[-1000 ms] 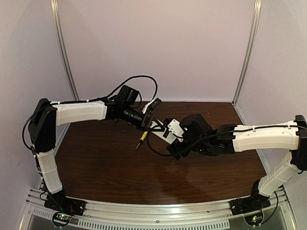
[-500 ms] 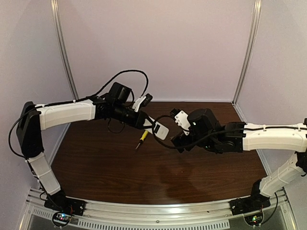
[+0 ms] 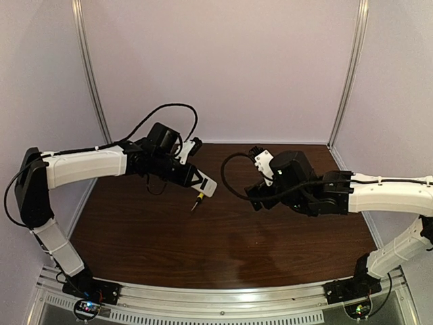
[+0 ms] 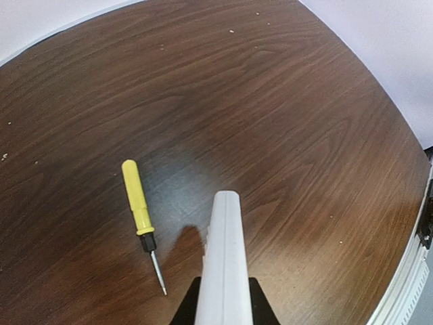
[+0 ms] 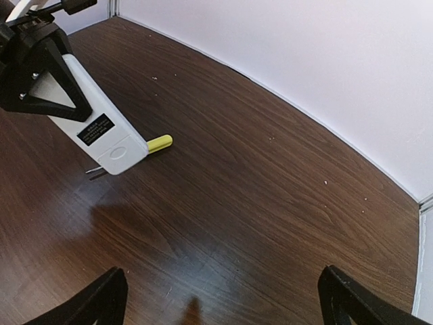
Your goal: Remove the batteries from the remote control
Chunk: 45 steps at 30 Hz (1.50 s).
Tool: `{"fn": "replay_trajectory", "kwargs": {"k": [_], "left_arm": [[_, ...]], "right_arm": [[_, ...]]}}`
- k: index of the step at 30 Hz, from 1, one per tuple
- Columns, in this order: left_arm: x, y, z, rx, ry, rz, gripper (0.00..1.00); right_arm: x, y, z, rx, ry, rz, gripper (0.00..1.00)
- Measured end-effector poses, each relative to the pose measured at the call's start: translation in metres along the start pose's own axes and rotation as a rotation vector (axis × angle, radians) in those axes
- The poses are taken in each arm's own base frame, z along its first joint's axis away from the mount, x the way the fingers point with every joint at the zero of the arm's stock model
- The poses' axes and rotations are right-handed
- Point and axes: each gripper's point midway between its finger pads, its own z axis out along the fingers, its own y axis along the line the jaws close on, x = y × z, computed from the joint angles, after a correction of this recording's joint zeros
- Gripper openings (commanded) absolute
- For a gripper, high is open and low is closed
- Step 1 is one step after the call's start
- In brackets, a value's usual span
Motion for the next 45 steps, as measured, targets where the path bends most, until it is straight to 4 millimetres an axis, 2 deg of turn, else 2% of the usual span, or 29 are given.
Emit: {"fn": "replay_trajectory", "kwargs": {"k": [5, 11, 14, 19, 23, 32, 38, 45], "left_arm": [[0.003, 0.01, -0.009, -0.05, -0.014, -0.027, 0.0], [0.009, 0.038, -0.018, -0.112, -0.034, -0.08, 0.0], [0.008, 0.041, -0.024, -0.106, -0.075, -0.079, 0.0], [0.016, 0.029, -0.035, -0.032, -0.122, -0.058, 0.0], [0.015, 0.017, -0.039, 0.057, -0.151, -0.047, 0.0], [-0.002, 0.004, -0.05, 0.239, -0.209, -0.084, 0.0], [-0.011, -0.01, -0.059, 0.365, -0.251, -0.119, 0.0], [-0.025, -0.013, -0.078, 0.533, -0.309, -0.171, 0.0]], "right_arm": [[0.001, -0.004, -0.001, 0.02, 0.012, 0.026, 1.0], [-0.006, -0.011, -0.006, 0.051, 0.008, 0.096, 1.0], [-0.004, -0.015, -0.008, 0.066, 0.015, 0.132, 1.0], [-0.001, -0.018, -0.009, 0.078, 0.025, 0.199, 1.0], [-0.004, -0.02, -0.01, 0.082, 0.025, 0.243, 1.0], [-0.023, -0.028, -0.012, 0.091, 0.002, 0.334, 1.0], [-0.023, -0.033, -0.006, 0.054, 0.023, 0.406, 1.0], [-0.031, -0.049, -0.001, -0.055, -0.013, 0.612, 1.0]]}}
